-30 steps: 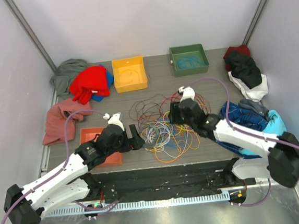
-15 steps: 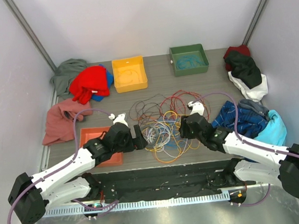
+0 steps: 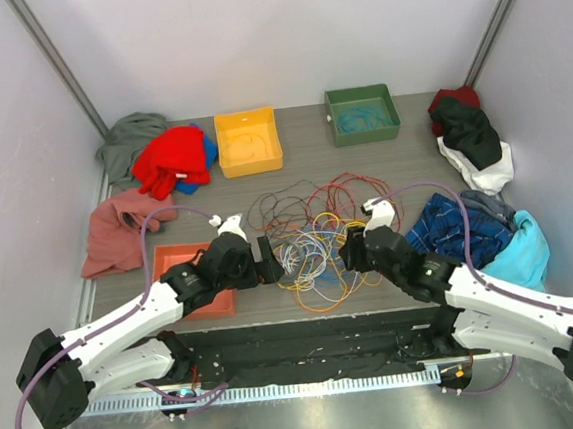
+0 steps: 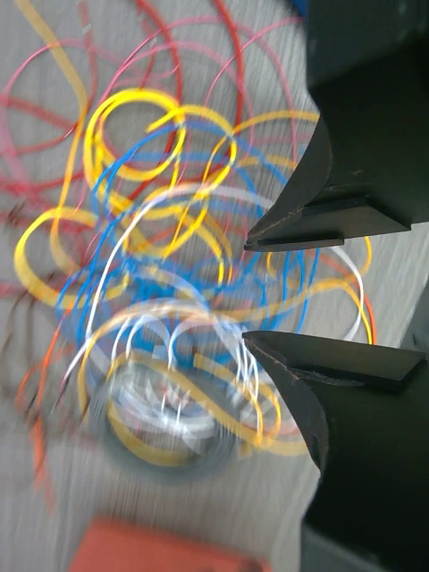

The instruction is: Untangle the cables

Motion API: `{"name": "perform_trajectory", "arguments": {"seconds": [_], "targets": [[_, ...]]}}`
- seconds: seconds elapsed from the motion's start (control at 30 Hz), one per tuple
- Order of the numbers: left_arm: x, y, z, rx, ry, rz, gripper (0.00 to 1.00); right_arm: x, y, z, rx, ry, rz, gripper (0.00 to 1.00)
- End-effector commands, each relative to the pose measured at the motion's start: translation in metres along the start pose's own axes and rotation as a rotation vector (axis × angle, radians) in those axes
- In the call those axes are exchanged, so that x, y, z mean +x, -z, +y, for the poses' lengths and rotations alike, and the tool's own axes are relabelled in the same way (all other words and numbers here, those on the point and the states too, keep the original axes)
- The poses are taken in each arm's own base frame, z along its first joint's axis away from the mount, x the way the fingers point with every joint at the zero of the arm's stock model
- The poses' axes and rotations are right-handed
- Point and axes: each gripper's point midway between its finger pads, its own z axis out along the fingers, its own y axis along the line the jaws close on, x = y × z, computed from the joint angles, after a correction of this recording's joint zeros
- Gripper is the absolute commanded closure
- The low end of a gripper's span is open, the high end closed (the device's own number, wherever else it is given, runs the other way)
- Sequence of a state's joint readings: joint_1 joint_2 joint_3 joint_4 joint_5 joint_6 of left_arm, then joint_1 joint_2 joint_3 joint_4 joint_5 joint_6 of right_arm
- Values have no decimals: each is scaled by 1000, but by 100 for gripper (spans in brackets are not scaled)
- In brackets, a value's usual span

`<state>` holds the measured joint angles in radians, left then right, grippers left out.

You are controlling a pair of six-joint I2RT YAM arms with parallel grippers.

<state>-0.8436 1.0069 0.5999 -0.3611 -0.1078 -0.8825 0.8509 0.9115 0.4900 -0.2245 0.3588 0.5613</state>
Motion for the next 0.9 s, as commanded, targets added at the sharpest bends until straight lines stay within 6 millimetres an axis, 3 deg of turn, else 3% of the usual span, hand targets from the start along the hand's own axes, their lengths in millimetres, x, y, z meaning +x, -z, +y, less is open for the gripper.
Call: {"name": "perform_trajectory", "arguments": {"seconds": [0.0, 0.13, 0.37, 0.7, 0.87], "targets": [[-23, 4, -21, 58, -2, -66, 6, -42, 22, 36, -126, -81, -126, 51], [-21, 2, -21, 58, -4, -55, 6, -17, 14, 45, -119, -64, -46, 52], [-18, 1, -19, 54, -3, -48, 6, 27, -1, 40, -89, -94, 39, 51], [-16, -1, -20, 56, -1, -35, 6, 37, -9, 18, 18, -115, 18, 36], [-14, 0, -19, 58, -1, -30, 6, 46, -20, 12, 55, -132, 20, 33]]}}
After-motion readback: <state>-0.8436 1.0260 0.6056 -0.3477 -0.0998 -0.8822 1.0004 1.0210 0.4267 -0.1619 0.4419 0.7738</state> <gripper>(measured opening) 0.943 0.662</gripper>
